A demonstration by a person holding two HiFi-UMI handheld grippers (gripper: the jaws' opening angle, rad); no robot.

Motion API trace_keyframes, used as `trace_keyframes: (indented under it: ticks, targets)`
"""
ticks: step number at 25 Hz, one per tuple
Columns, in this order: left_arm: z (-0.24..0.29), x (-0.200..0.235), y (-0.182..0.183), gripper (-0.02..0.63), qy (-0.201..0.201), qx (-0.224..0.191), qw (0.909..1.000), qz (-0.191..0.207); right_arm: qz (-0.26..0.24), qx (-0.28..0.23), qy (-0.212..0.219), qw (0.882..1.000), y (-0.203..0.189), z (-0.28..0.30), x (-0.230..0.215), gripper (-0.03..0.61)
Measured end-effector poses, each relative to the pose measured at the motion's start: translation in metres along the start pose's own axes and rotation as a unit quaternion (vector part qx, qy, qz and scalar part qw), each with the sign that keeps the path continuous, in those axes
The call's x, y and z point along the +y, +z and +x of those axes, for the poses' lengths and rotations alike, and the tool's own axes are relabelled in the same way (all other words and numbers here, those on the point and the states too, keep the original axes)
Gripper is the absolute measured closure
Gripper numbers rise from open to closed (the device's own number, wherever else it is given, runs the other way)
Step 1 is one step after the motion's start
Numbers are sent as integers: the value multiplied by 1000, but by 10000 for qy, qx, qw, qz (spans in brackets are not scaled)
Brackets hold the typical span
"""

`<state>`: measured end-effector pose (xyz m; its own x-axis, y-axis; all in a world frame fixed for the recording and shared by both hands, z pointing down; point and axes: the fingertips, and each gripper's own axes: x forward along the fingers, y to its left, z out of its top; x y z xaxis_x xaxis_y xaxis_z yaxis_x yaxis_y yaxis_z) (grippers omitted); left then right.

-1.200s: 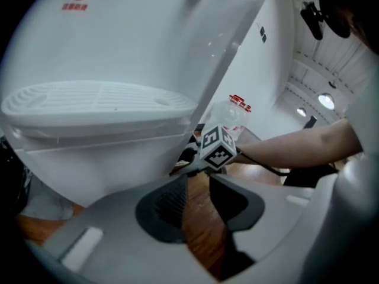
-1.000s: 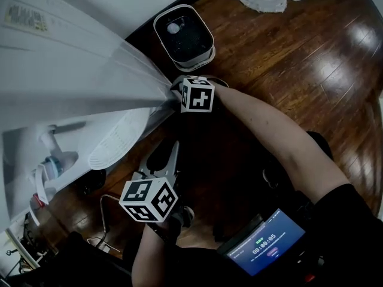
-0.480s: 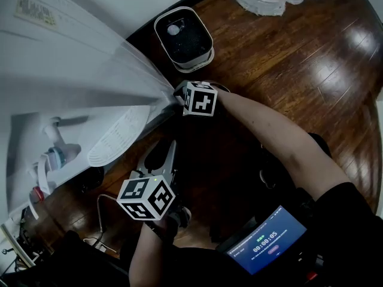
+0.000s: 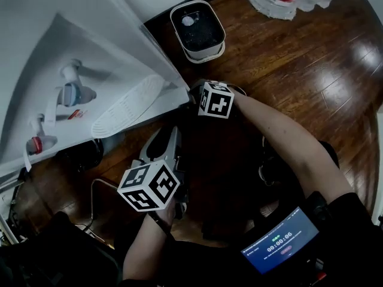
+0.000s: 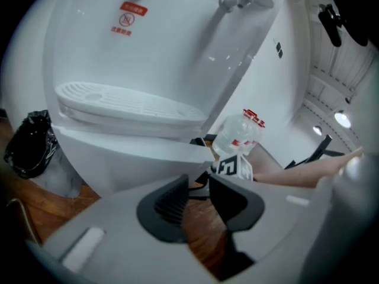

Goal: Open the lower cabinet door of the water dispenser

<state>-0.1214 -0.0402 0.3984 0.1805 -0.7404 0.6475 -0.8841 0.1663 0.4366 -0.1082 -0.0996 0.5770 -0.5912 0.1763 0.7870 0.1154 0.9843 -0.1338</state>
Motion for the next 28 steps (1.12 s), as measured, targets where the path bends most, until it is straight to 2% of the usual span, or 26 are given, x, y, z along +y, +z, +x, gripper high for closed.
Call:
trace_keyframes:
  ticks: [2,4,9,14,20,24,28]
  targets:
    - [-11,2,-1,488,76,-124,9999,-52,-229,69,-133,9996,-1,-5,13,388]
    - [-21,1,-7,492,116,-181,9997,-79,-211,116,-190,9995,-5,-8,29,391]
    - [-42,-6,-27,494,75,-147,9998,-60,287,82,-472,9984,-13,-9,65,393]
    - [-75,-6,-35,499,156,-416,9990,-64,782,-169,-745,9940,-20,-3,96,393]
    - [-123,-18,-46,499,20,-815,9966,-125,871,-210,-856,9923,-19,4,141,403]
    - [-153,-18,-48,499,83,-1150,9932,-136,1062,-352,-925,9894,-12,9,168,410]
    - [-176,-10,-63,499,201,-1250,9917,-219,1199,-540,-900,9872,0,15,198,410]
